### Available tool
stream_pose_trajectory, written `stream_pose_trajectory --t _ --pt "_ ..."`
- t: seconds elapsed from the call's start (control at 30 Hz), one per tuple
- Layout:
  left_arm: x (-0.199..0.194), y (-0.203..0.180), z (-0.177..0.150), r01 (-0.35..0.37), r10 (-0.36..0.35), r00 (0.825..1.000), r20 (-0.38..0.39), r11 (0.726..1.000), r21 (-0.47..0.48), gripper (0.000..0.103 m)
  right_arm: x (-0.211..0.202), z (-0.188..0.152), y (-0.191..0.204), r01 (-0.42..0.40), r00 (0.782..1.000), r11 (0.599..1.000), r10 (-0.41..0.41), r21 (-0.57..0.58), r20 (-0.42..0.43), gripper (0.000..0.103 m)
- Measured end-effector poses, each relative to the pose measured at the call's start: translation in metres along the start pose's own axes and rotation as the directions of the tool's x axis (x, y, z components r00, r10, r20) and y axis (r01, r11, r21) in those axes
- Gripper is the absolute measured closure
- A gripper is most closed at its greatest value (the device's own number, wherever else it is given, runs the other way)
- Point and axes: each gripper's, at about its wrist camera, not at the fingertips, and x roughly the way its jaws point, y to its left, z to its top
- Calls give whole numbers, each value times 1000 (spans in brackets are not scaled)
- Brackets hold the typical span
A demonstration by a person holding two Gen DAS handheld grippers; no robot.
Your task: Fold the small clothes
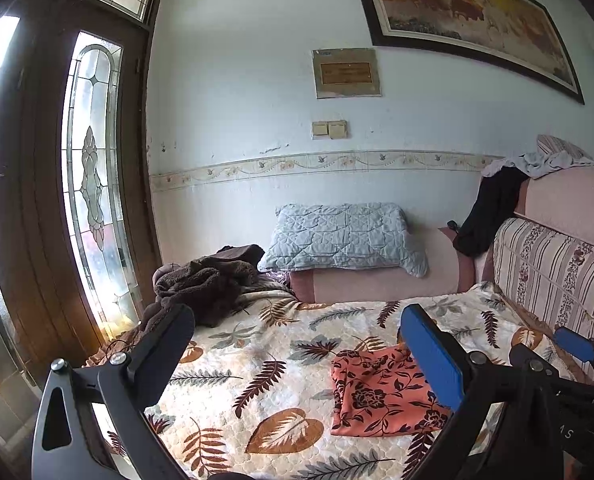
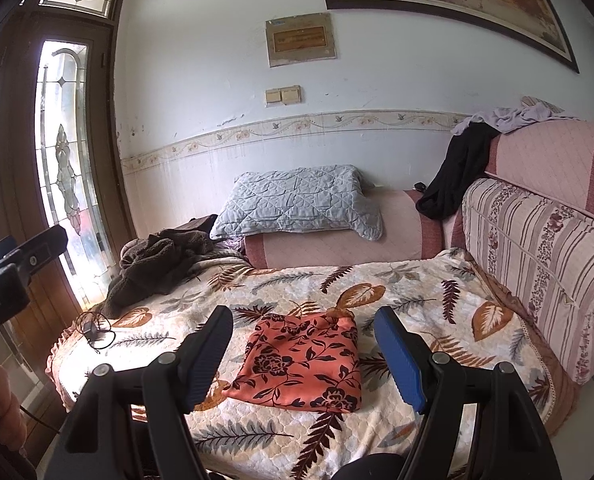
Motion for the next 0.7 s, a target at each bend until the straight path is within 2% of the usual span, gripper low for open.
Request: stream_pose_trajectory --t 0.43,0.7 --pt "25 -8 1 25 -24 999 -37 1000 13 0 27 3 1 -8 1000 1000 8 -4 -30 27" --pt "60 -8 0 29 -30 999 -41 1000 -10 0 70 9 -4 -31 997 999 30 -11 -74 27"
